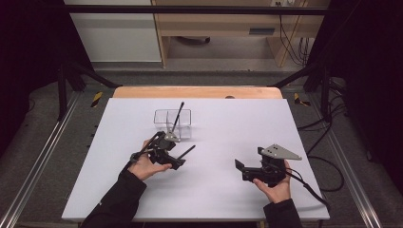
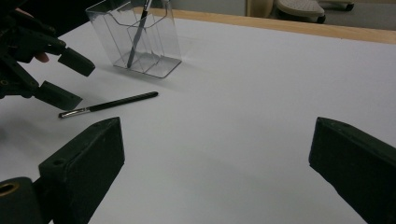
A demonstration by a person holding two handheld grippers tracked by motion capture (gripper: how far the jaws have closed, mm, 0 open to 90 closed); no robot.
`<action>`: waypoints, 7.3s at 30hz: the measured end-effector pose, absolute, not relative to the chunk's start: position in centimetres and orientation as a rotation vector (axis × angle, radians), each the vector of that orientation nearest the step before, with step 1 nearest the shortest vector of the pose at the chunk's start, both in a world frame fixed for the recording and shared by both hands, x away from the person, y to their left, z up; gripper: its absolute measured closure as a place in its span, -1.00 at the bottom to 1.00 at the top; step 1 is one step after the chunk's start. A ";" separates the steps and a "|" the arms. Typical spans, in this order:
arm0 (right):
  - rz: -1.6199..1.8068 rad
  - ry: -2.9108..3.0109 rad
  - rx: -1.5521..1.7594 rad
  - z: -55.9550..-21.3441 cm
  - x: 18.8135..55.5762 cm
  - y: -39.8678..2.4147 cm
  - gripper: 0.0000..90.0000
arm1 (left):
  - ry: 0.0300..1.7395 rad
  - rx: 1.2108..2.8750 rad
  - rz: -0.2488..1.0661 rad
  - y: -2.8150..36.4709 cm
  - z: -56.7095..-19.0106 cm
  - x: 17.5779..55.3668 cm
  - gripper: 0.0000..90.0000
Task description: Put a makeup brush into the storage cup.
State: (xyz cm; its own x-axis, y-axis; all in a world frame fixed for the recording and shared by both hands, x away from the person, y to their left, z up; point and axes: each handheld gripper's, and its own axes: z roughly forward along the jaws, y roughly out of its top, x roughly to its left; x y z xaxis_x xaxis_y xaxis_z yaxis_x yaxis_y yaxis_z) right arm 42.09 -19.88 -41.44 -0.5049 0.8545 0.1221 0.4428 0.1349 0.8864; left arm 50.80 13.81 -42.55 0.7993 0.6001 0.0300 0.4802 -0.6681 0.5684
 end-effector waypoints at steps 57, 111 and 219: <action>1.336 2.019 1.248 -41.5 42.2 -19.8 -0.92 | 0.853 2.701 0.142 11.4 -44.6 53.4 0.81; 1.329 2.074 1.154 -40.5 41.9 -18.9 -0.98 | 0.539 2.525 0.155 13.6 -39.0 48.2 0.85; 0.774 2.523 0.312 -38.6 40.4 -9.1 -0.30 | 0.138 2.621 -0.117 9.0 -36.5 47.5 0.85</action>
